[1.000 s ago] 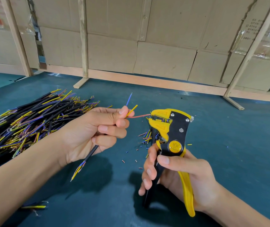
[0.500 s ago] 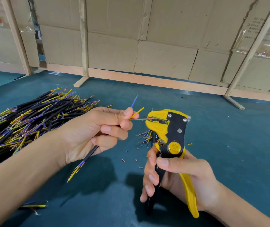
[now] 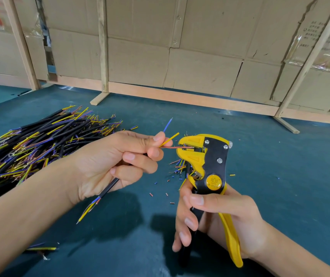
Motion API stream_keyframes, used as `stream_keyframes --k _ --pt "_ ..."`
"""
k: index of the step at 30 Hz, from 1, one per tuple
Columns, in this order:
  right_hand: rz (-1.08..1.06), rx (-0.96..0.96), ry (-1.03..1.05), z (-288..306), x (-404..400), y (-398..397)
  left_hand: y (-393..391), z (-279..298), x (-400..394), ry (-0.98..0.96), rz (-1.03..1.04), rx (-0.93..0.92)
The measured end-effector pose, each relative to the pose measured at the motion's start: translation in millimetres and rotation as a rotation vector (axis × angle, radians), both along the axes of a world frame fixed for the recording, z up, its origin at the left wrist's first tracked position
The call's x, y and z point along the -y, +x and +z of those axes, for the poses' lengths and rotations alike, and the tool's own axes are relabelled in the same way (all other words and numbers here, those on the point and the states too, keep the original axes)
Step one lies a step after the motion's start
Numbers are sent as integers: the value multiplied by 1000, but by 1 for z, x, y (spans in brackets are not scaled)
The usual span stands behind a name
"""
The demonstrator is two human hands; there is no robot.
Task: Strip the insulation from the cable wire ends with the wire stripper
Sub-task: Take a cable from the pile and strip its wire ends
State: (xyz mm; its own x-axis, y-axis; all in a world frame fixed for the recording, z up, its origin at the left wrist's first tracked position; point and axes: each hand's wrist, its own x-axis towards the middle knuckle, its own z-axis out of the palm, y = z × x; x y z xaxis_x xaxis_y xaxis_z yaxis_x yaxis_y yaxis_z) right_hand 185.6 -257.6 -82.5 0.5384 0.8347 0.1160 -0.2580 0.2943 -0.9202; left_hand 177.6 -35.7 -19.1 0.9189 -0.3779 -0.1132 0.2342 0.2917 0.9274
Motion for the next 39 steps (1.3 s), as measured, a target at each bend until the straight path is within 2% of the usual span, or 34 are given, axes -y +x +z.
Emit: stream_keyframes --k 3,4,5,8,13,19,24,30,35,39 --pt "-11 16 -6 0 -1 -1 2 -4 -1 -55 91 -59" --pt "-16 19 -8 0 -1 -1 2 -4 -2 -2 95 -34" --pt "-18 19 -8 0 -1 -1 1 -5 -1 41 84 -4" --pt "-17 12 -6 0 -1 -1 1 0 -2 -7 69 -30" --pt "-14 11 -5 0 -2 -2 6 -2 -7 108 44 44" --pt "-9 17 -1 0 -2 -2 8 -3 -9 100 19 49" --pt "-30 10 -10 1 -4 -2 7 -2 -6 134 82 72" --pt "-49 1 -10 3 -4 -4 4 1 -6 96 29 55" --pt "-176 -25 -49 2 -3 -5 7 0 -9 129 37 33" --pt "-217 -36 -56 2 -4 -4 3 -3 -9 -89 -89 -57"
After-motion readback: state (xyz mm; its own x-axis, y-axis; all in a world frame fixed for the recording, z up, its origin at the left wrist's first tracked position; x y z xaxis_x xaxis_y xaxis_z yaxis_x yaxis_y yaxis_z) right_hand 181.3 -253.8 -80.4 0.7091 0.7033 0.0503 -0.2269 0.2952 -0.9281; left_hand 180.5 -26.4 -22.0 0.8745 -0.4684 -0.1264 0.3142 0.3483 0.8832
